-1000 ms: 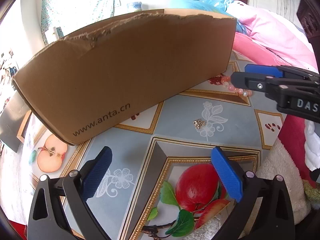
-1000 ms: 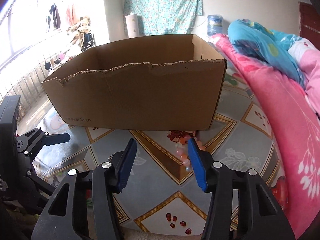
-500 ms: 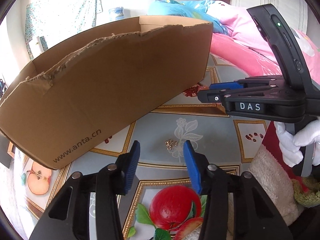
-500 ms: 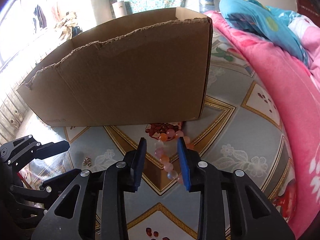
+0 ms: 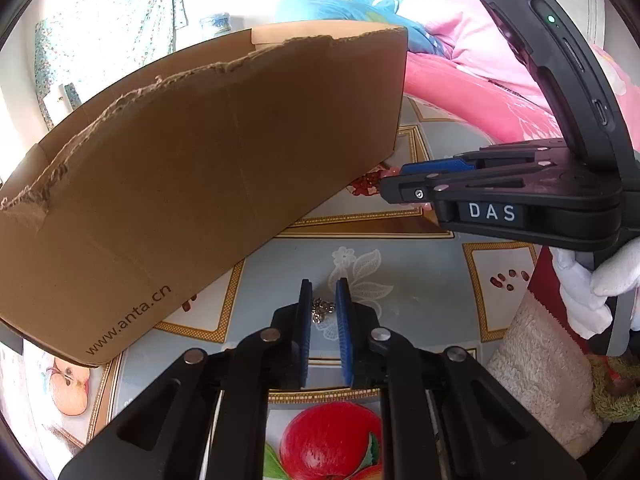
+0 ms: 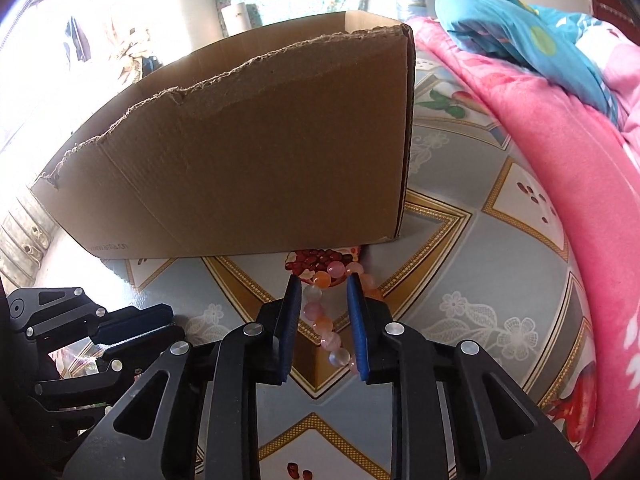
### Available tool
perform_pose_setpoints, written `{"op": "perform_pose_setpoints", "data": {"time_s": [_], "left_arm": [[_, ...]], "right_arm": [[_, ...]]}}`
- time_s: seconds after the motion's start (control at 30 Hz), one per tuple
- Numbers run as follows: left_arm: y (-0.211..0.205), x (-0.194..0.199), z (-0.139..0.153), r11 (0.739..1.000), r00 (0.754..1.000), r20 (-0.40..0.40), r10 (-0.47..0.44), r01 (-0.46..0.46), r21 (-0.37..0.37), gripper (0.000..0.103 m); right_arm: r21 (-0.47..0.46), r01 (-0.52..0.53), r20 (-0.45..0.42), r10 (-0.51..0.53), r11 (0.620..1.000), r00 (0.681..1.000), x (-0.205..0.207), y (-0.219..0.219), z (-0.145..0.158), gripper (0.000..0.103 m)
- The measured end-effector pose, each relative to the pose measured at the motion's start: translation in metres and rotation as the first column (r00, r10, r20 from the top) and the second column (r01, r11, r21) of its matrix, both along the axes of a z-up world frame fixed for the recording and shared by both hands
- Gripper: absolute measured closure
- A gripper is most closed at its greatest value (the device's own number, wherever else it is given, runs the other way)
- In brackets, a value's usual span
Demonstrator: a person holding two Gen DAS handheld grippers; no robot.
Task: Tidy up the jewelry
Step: 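Close the right gripper on the pink bead bracelet while the left gripper grasps the gold charm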
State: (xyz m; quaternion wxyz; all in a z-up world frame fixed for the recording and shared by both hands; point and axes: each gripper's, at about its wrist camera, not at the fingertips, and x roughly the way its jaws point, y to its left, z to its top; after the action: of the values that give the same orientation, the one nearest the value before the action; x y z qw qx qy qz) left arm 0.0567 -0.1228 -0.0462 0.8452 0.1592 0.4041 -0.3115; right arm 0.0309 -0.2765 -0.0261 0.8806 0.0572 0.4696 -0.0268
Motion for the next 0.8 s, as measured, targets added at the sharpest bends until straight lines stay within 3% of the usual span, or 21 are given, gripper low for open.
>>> {"op": "perform_pose_setpoints", "data": {"time_s": [0.13, 0.8], "left_arm": [[-0.003, 0.0, 0.001, 1.0, 1.0, 0.008, -0.001, 0.001, 0.015, 0.099], [-0.019, 0.008, 0.005, 0.993, 0.994, -0.059, 0.091, -0.085, 0.085, 0.099]], "right_arm": [[0.001, 0.0, 0.002, 0.0, 1.0, 1.0, -0.001, -0.001, -0.001, 0.081], [-0.035, -0.019, -0.045, 0.017, 0.999, 0.999, 0.014, 0.005, -0.001, 0.08]]}}
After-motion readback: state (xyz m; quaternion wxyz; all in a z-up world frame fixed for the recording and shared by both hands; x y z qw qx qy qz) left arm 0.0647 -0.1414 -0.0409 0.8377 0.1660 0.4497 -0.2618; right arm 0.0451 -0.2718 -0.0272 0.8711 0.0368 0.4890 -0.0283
